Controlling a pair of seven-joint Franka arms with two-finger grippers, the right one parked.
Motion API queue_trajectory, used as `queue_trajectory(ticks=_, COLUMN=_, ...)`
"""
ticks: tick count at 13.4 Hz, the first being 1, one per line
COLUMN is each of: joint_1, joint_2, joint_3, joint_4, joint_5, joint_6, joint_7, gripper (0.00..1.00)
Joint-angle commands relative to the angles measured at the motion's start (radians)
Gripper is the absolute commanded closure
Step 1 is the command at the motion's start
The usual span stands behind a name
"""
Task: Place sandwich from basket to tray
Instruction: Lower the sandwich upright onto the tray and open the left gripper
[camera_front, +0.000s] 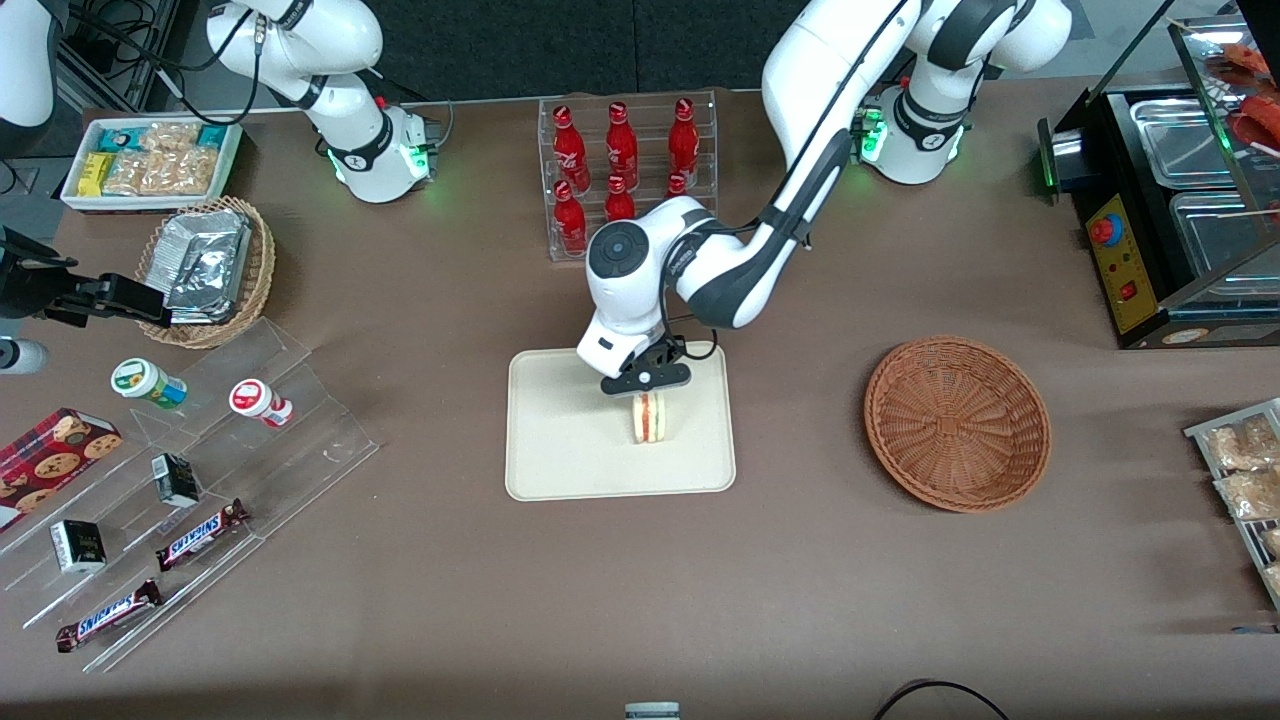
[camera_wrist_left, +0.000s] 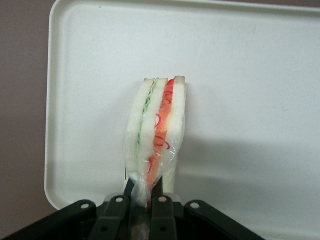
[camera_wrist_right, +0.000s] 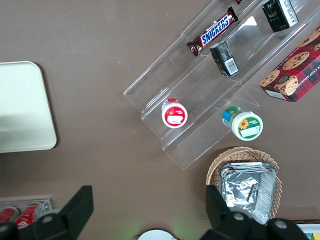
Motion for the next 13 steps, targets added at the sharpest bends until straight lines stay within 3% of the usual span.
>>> queue_trajectory(ticks=1, joint_1=-0.018, joint_2=0.032, joint_3=0.013, joint_4=0.035, joint_5=0.02, joint_6=0.0, joint_7=0.034, gripper=1.0)
queue_trajectory(ticks=5, joint_1=-0.02, joint_2=0.036, joint_3=0.013, joint_4=0.042, joint_5=0.017, joint_6=0.004, joint_7=0.034, gripper=1.0)
queue_trajectory(ticks=6, joint_1=-0.02, joint_2=0.036, joint_3=0.013, joint_4=0.042, joint_5=0.017, joint_6=0.003, joint_7=0.034, gripper=0.88)
queue_trajectory(ticks=7, joint_1=-0.02, joint_2=0.036, joint_3=0.013, joint_4=0.042, joint_5=0.018, joint_6=0.003, joint_7=0.035, gripper=0.3)
queue_trajectory(ticks=8, joint_1=-0.018, joint_2=0.033, joint_3=0.013, joint_4=0.042, joint_5=0.02, joint_6=0.001, joint_7=0.035, gripper=0.01)
queue_trajectory(ticks=13, joint_1=0.012, joint_2=-0.059, joint_3=0.025, joint_4=0.06, joint_5=0.004, joint_6=-0.048, joint_7=0.02, gripper=0.0)
